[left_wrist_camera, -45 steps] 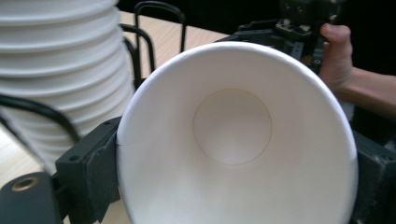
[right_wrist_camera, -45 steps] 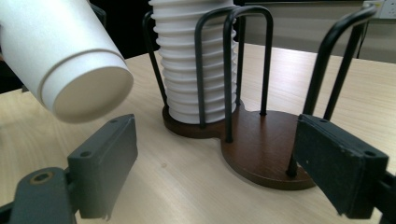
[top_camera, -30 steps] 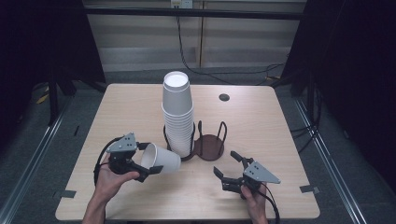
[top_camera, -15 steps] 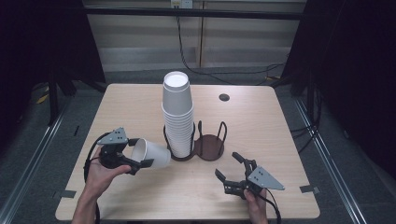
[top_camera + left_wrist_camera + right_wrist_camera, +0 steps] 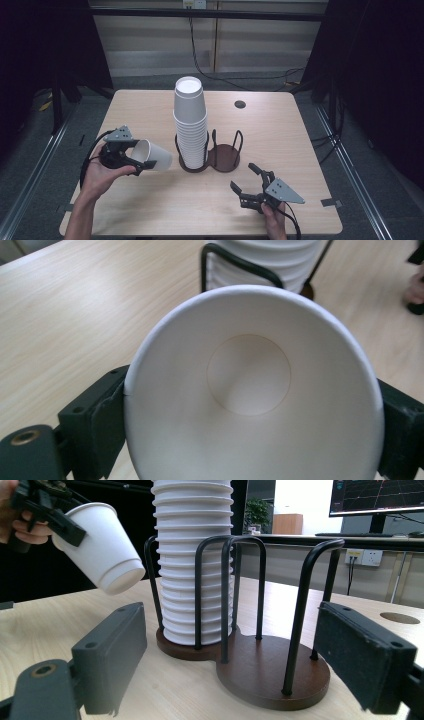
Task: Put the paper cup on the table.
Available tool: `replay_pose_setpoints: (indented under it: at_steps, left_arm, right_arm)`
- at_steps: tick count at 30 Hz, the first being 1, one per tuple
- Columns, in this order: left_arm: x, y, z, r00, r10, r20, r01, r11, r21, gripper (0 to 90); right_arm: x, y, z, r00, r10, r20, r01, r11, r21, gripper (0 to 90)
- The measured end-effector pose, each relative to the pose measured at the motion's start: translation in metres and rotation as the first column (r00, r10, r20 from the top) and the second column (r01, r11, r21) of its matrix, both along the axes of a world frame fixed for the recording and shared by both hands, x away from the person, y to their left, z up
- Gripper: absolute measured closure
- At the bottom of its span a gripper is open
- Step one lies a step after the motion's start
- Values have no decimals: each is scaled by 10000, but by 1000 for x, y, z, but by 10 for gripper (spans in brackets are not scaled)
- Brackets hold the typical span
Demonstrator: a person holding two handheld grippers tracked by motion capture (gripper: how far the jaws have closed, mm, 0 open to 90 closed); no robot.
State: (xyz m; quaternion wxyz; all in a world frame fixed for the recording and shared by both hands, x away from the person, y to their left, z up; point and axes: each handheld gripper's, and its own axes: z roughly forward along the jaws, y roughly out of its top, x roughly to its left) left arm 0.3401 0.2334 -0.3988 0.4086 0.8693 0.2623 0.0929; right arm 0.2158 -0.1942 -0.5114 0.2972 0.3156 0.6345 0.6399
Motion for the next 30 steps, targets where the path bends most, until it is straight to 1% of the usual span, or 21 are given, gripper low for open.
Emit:
replay_pose_setpoints:
  at_steps: [7,9,11,13,15,17,18,19,20,21,22,23,24,25,26,27,28,29,30]
  left_arm:
    - [13,3,2,9993,297,-231,-284,9981,556,85]
    - [16,2,1,9991,303,-291,-285,9978,598,85]
    - [17,0,0,9989,352,-311,-323,9955,893,85]
    - [20,-1,0,9987,288,-426,-247,9952,948,85]
    - [23,-3,-1,9985,288,-455,-232,9926,1188,85]
    - [27,-3,-2,9977,291,-607,-201,9896,1427,85]
    - [29,-4,-3,9974,355,-625,-257,9881,1515,84]
    - [31,-4,-4,9970,321,-698,-208,9873,1575,83]
    - [33,-4,-4,9963,300,-810,-158,9853,1701,83]
    - [34,-4,-6,9960,429,-789,-275,9821,1864,83]
    - [35,-4,-6,9960,401,-794,-233,9791,2021,83]
    - [37,-4,-8,9949,396,-932,-200,9790,2029,82]
    - [38,-5,-9,9947,451,-922,-248,9773,2104,82]
    - [39,-5,-11,9948,390,-942,-167,9738,2267,81]
    - [39,-7,-12,9944,496,-937,-257,9702,2409,81]
    - [39,-8,-13,9953,434,-871,-198,9667,2551,80]
    - [39,-10,-14,9954,269,-917,-14,9635,2678,80]
    - [39,-12,-15,9950,212,-980,64,9619,2734,78]
    - [40,-14,-15,9958,123,-906,151,9552,2955,77]
  right_arm:
    - [0,0,0,10000,26,-12,-26,10000,2,134]
    - [0,0,0,10000,11,-5,-11,10000,5,134]
    - [0,0,0,10000,29,-11,-29,10000,4,134]
    - [0,0,0,10000,13,-5,-13,10000,7,134]
    - [0,0,0,10000,27,-10,-27,10000,5,134]
    - [0,0,0,10000,12,-4,-12,10000,8,134]
    - [0,0,0,10000,26,-11,-26,10000,6,134]
    - [0,0,0,10000,30,-9,-30,10000,5,134]
    - [0,0,0,10000,12,-7,-12,10000,9,134]
    - [0,0,0,10000,31,1,-31,10000,3,134]
    - [0,0,0,10000,19,3,-19,10000,4,134]
    - [0,0,0,10000,26,-5,-26,10000,2,135]
    - [0,0,0,10000,40,-7,-40,10000,3,135]
    - [0,0,0,10000,45,-10,-45,10000,5,135]
    - [0,0,0,10000,47,-9,-47,10000,2,135]
    - [0,0,0,10000,48,-8,-48,10000,2,135]
    - [0,0,0,10000,46,-7,-46,10000,3,135]
    - [0,0,0,10000,48,-8,-48,10000,3,135]
    - [0,0,0,10000,50,-9,-50,10000,4,135]
